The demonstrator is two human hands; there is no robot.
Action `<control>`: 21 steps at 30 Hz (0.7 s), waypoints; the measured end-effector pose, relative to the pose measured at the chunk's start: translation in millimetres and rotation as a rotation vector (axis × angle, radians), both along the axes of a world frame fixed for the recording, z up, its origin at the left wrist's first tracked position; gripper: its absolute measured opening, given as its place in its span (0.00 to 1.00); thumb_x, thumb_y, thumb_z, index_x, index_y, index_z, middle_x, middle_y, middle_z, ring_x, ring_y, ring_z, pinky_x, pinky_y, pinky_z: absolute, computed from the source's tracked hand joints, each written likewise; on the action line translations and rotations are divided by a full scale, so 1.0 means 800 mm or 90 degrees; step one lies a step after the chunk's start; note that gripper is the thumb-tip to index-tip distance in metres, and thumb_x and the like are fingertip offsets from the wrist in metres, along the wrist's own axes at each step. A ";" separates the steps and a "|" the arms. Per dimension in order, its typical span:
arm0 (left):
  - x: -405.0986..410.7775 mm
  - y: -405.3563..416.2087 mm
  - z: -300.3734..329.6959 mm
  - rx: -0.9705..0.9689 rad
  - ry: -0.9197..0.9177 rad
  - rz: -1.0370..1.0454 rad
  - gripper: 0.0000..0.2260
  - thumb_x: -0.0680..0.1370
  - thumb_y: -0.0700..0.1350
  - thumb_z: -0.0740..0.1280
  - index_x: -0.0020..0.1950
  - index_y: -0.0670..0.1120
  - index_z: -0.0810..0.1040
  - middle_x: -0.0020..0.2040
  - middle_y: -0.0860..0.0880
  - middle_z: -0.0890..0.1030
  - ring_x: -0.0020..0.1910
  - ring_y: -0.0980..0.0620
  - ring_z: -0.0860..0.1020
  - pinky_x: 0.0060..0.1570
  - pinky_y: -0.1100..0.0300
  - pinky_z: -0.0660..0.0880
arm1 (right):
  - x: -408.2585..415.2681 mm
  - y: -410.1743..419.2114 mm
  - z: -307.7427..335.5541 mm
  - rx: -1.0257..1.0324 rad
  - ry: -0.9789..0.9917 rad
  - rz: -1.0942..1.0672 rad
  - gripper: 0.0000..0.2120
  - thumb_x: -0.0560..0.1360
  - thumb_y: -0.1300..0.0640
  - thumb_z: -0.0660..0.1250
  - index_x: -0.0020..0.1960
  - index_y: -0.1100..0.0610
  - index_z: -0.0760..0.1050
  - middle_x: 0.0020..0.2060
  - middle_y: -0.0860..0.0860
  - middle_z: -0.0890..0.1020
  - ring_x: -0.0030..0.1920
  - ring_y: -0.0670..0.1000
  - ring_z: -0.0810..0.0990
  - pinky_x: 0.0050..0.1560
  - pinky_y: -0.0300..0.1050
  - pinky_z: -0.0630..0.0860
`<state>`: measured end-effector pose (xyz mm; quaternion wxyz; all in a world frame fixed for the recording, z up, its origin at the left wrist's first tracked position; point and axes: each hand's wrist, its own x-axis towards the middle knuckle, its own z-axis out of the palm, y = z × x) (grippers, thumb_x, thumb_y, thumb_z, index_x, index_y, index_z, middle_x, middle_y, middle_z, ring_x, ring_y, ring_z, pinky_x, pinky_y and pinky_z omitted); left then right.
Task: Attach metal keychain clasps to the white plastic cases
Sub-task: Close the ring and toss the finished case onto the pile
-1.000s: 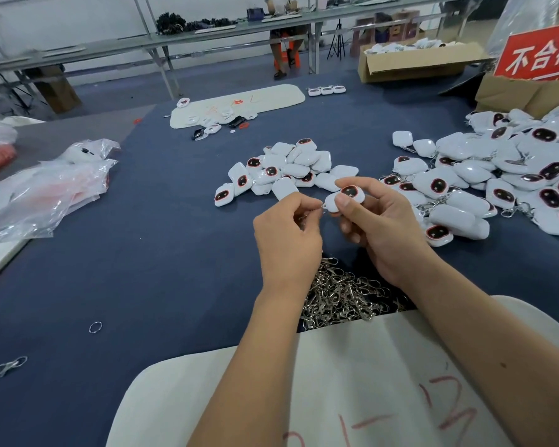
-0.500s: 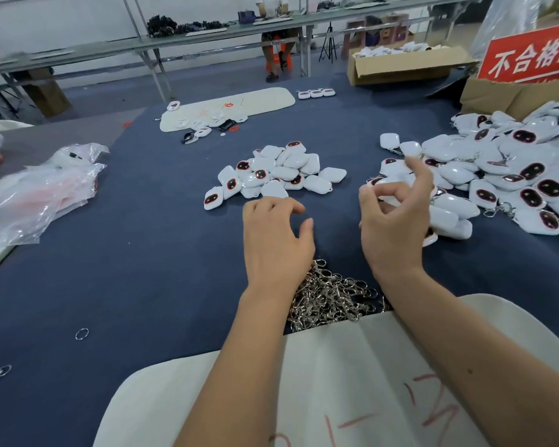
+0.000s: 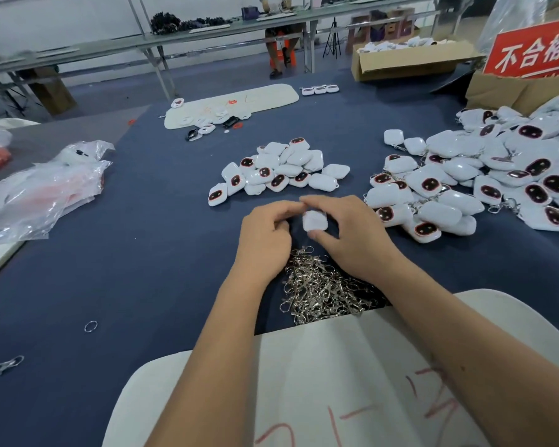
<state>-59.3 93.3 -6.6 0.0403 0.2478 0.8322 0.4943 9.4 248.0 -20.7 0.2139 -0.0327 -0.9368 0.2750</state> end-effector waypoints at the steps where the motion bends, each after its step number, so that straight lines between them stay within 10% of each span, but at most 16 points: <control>1: 0.003 -0.006 -0.001 -0.003 0.020 0.034 0.20 0.78 0.31 0.63 0.57 0.51 0.86 0.56 0.56 0.85 0.60 0.59 0.80 0.67 0.58 0.74 | 0.000 -0.001 -0.001 0.013 -0.004 -0.001 0.21 0.77 0.54 0.73 0.70 0.49 0.78 0.64 0.46 0.82 0.63 0.55 0.76 0.67 0.54 0.69; 4: 0.018 -0.021 -0.009 -0.148 0.108 0.049 0.04 0.76 0.51 0.73 0.50 0.58 0.82 0.53 0.58 0.79 0.60 0.52 0.71 0.64 0.59 0.67 | -0.002 -0.003 -0.001 0.022 -0.004 -0.038 0.15 0.80 0.51 0.71 0.66 0.52 0.81 0.57 0.50 0.83 0.58 0.56 0.76 0.64 0.55 0.70; 7: 0.021 -0.024 -0.014 -0.268 0.117 0.005 0.10 0.73 0.63 0.73 0.45 0.61 0.77 0.51 0.58 0.72 0.57 0.52 0.62 0.60 0.57 0.62 | -0.005 -0.004 0.002 -0.068 0.047 -0.068 0.13 0.84 0.54 0.63 0.47 0.61 0.80 0.40 0.55 0.82 0.44 0.56 0.76 0.51 0.57 0.72; 16: 0.021 -0.002 -0.003 0.087 0.015 0.029 0.09 0.78 0.43 0.74 0.40 0.50 0.77 0.34 0.53 0.78 0.34 0.50 0.78 0.38 0.60 0.75 | 0.000 0.004 0.009 -0.444 0.100 -0.033 0.12 0.84 0.60 0.55 0.49 0.57 0.76 0.37 0.54 0.86 0.26 0.56 0.81 0.24 0.41 0.72; 21: 0.025 0.013 -0.001 0.163 -0.012 0.021 0.10 0.75 0.36 0.75 0.41 0.51 0.82 0.35 0.52 0.85 0.35 0.56 0.83 0.37 0.67 0.76 | 0.003 0.003 0.007 -0.365 0.054 0.071 0.09 0.81 0.52 0.67 0.43 0.52 0.80 0.30 0.50 0.82 0.27 0.50 0.78 0.31 0.42 0.76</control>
